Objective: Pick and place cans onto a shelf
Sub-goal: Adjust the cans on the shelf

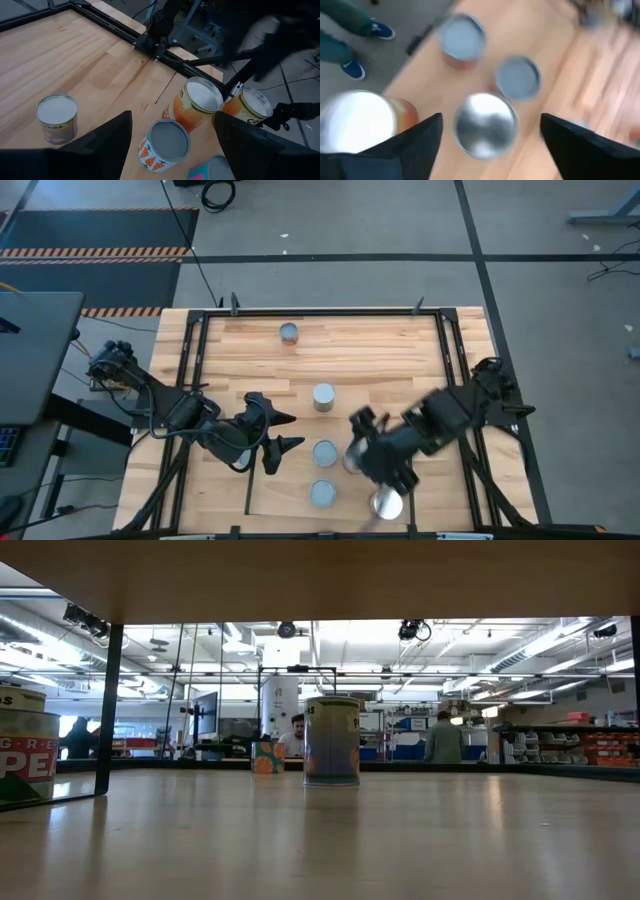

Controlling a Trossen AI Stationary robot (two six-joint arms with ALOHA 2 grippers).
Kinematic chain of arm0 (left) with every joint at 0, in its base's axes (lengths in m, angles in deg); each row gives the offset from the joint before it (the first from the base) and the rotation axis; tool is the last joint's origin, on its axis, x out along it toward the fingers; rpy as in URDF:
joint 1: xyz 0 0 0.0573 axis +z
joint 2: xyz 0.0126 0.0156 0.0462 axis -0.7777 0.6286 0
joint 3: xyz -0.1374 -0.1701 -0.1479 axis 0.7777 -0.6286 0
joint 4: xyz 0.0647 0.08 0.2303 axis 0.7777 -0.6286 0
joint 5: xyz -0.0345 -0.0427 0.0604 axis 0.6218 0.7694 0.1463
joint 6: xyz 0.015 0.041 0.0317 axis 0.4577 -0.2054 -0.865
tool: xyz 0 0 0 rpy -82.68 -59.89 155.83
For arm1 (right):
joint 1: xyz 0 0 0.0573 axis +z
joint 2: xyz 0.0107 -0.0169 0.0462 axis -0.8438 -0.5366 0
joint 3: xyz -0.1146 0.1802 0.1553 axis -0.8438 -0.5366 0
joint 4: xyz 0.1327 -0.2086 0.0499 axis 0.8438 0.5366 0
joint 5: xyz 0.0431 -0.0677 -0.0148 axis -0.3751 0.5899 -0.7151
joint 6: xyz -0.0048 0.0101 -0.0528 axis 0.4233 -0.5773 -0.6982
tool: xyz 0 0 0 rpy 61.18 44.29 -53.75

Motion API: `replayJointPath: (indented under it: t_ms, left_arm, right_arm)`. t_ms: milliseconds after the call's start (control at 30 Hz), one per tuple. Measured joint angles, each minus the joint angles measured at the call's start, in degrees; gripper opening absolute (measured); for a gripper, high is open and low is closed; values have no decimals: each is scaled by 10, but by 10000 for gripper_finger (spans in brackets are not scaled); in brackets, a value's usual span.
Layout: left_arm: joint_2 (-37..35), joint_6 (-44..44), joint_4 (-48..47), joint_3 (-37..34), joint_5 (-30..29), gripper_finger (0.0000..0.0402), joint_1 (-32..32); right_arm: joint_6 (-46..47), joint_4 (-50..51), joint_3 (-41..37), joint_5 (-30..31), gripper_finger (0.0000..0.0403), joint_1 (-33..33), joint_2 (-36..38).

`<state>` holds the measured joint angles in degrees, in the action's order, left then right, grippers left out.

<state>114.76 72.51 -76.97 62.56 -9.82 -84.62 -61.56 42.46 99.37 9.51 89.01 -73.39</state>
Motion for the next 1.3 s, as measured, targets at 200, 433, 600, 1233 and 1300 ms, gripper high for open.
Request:
replayJointPath:
  t_ms: [200,433,600,1233,1300]
  left_arm:
    - [0,0,0,0,0,286,0]
    - [0,0,0,0,1,286,0]
    - [0,-12,0,0,2,286,0]
    - [0,-29,-11,0,2,286,0]
    - [0,-30,-11,0,2,286,0]
  right_arm:
    - [54,8,-21,-35,204,-40,-2]
    - [25,-20,-66,-52,24,-43,-3]
    - [28,-22,-103,-51,25,-43,-3]
    - [175,54,-130,-97,9,-27,19]
    - [183,58,-130,-97,8,-21,19]
